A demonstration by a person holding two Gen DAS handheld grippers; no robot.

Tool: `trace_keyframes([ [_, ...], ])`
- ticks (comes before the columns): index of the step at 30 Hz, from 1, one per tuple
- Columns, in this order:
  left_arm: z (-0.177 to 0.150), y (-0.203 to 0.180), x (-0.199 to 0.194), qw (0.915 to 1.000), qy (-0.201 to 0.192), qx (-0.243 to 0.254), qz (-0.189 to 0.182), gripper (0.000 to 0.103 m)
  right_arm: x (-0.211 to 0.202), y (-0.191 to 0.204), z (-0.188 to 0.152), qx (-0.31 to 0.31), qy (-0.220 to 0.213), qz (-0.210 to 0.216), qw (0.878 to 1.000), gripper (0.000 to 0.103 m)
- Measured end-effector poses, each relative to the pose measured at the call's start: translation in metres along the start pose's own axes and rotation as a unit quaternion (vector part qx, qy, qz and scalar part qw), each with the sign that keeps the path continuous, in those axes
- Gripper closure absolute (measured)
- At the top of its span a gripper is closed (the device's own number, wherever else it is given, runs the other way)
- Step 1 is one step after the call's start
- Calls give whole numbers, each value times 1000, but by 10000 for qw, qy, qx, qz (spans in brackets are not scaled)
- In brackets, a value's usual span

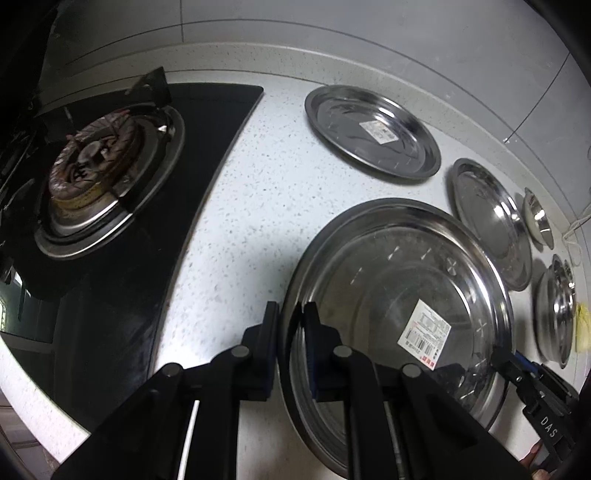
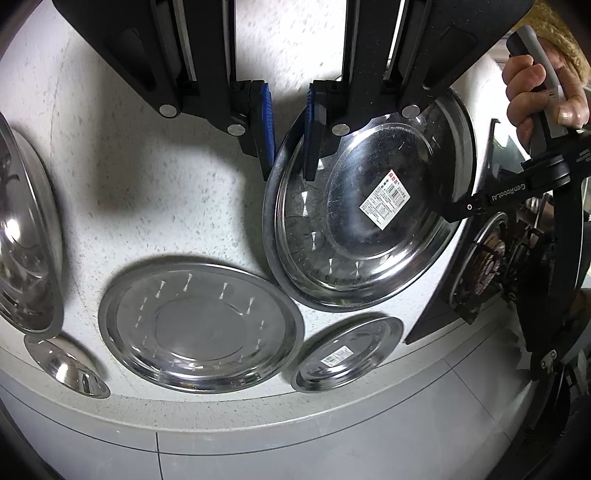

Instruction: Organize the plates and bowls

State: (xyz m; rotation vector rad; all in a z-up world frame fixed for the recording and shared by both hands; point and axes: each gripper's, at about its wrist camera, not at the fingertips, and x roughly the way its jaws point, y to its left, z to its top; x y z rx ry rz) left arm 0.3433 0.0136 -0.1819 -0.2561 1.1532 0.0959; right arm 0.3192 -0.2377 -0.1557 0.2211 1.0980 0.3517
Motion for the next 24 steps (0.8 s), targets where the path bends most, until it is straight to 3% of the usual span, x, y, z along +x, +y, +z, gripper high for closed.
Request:
trace_keyframes([
  [10,-10,-1,-56,9995,-193,114,222,91,-35,17,-11,0,-99,178,9998,90],
  [17,-8,3,-79,9989,-315,332,64,91,-50,34,-12,8,-188,14,9998,90],
  [24,-15,20,-90,9973,-116,557,-473,91,-65,50,-21,191,-271,-221,9992,90],
])
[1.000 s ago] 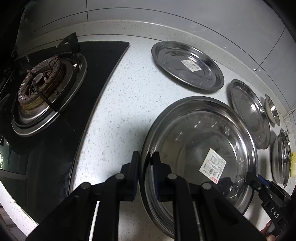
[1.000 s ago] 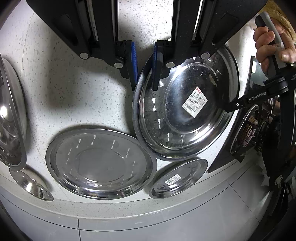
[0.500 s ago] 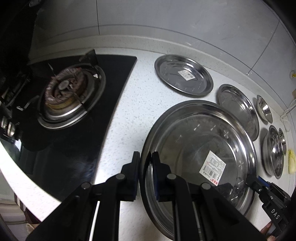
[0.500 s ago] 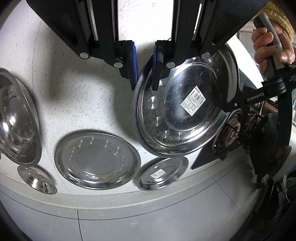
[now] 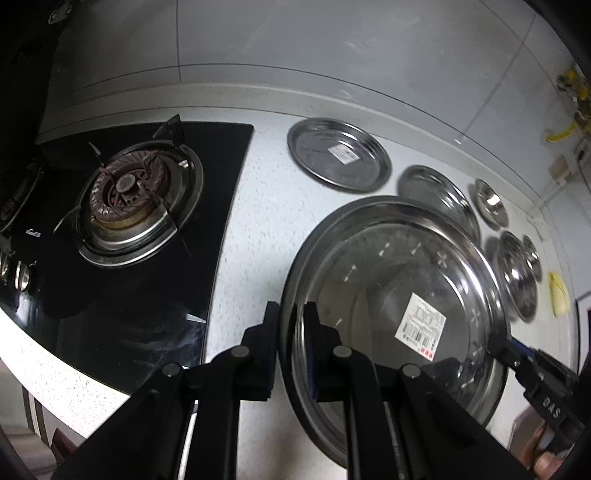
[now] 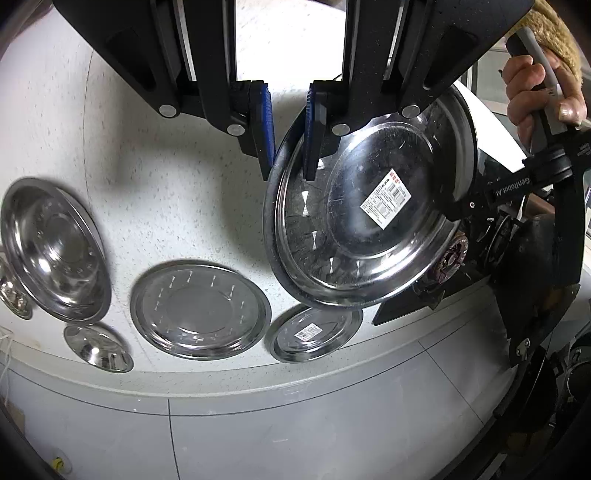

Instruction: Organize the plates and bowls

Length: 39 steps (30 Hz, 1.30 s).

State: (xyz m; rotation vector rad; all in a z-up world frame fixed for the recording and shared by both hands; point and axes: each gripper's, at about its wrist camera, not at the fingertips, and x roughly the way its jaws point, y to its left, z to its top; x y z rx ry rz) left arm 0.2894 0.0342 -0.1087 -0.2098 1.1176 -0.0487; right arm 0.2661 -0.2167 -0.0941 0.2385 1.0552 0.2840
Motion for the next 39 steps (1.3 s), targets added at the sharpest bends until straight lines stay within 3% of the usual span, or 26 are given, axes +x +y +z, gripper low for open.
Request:
trace_keyframes([
  [3,-8,13,-7,9998,85,106,-149,91,-3,12,-9,38,28,-79,10000,90],
  [12,-28,44,-20,9995,277,125,-118,91,4,44,-28,-160,274,-111,9994,89],
  [23,-53,46,18,9964,775,-252,233,91,43,22,-40,-369,990,255,9941,89],
  [39,-63,37,48,9940,817,-404,612,91,63,2,-51,-656,1342,582,9871,88],
])
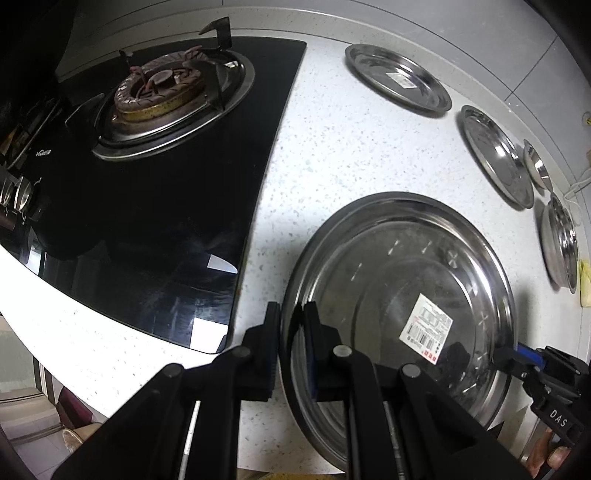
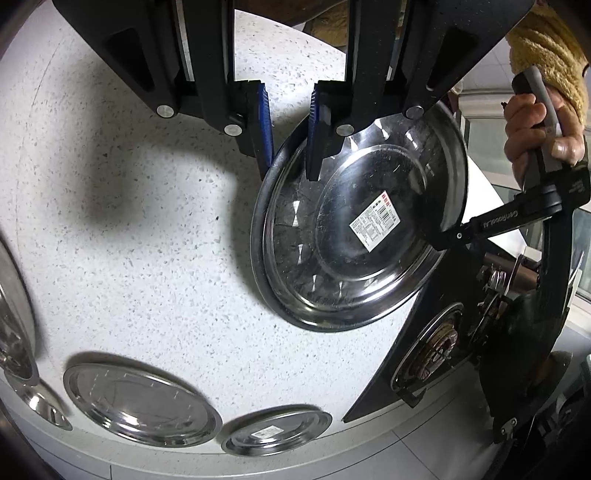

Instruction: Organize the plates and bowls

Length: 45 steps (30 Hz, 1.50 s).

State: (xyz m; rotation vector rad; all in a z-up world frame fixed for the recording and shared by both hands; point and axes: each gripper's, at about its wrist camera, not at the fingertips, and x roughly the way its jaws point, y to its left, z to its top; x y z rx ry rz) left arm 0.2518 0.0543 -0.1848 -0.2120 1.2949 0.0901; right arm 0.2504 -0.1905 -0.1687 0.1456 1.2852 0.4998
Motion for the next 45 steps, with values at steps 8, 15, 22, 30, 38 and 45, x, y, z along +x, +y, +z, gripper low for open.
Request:
trace_keyframes([
  [8,-7,4,-1,9995,-164,-184,222,91,-1,-7,-6,-103,100,369,9992,84],
  [15,-5,9,-23,9971,-677,-264,243,91,-17,-13,-7,-264,-107,422,9987,66],
  [22,14,-5,-42,9929,-948,60,-719,91,-42,-27,-4,-332,-395,334,9981,58],
  [30,53,-65,-50,9901,-936,686,-790,90,-79,-57,26,-174,-904,74,9957,48],
  [38,113,-131,-38,9876,-779,1033,-886,27,-113,-100,78,41,-1293,-189,9914,25],
  [45,162,-171,7,9911,-181,544,-1202,27,-109,-139,147,231,-1125,-316,9929,12],
])
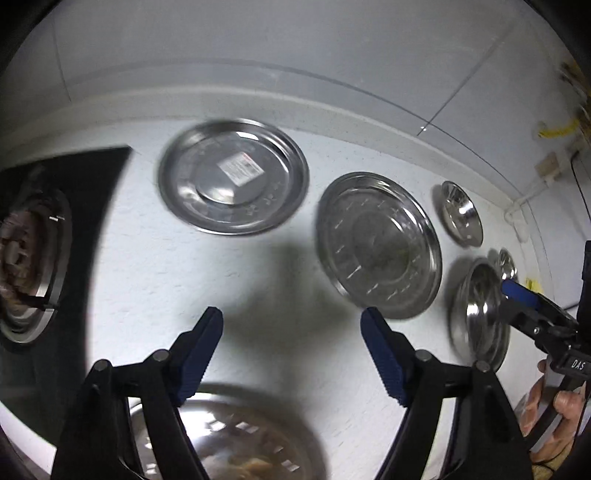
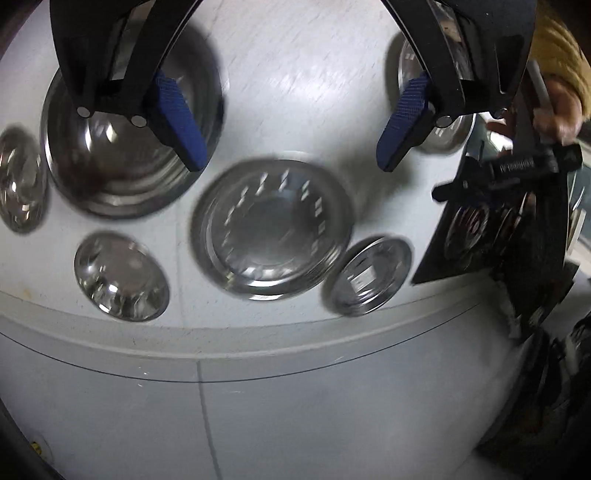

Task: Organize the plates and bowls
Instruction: 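Close both grippers on the rim of the medium unlabeled plate, then carry the medium plate with both grippers and lower it onto the large plate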

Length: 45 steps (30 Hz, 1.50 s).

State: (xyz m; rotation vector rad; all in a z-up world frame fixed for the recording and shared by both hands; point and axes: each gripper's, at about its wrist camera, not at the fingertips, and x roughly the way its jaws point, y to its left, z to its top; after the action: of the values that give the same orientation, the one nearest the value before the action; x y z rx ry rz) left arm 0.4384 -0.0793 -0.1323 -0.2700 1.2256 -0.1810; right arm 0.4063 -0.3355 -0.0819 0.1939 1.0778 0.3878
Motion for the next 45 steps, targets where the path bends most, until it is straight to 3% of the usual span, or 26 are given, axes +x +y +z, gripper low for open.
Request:
trace_keyframes([
  [6,22,-11,46,9980,282,-490,-298,27,40,-23,40,125,391,16,9992,12],
  [12,33,-7,78,9948,455,-830,-376,27,76,-42,55,309,717,98,9969,12],
  [17,41,-11,91,9948,467,-816,-399,28,100,-51,59,353,900,71,9953,12],
  [20,44,-7,98,9942,492,-908,-311,29,110,-56,58,327,971,-138,9946,24],
  [25,50,-9,101,9947,363,-882,-389,31,120,-63,55,444,1055,-136,9933,55],
  [26,51,-11,102,9949,336,-839,-437,41,118,-65,55,442,1012,-154,9938,57],
  [27,51,-13,104,9949,356,-814,-481,61,117,-67,54,447,1013,-165,9937,64],
  [28,50,-14,106,9946,406,-811,-510,72,116,-68,54,447,1032,-157,9935,73],
  [29,50,-14,107,9951,383,-805,-425,81,115,-69,53,443,1035,-179,9935,76],
  [32,47,-10,109,9951,395,-819,-401,93,113,-71,53,417,990,-263,9939,81],
  [36,43,0,101,9943,330,-900,-475,96,106,-76,53,557,844,-180,9947,92],
  [45,36,9,37,9936,-21,-849,-745,96,48,-47,55,501,312,12,9983,92],
])
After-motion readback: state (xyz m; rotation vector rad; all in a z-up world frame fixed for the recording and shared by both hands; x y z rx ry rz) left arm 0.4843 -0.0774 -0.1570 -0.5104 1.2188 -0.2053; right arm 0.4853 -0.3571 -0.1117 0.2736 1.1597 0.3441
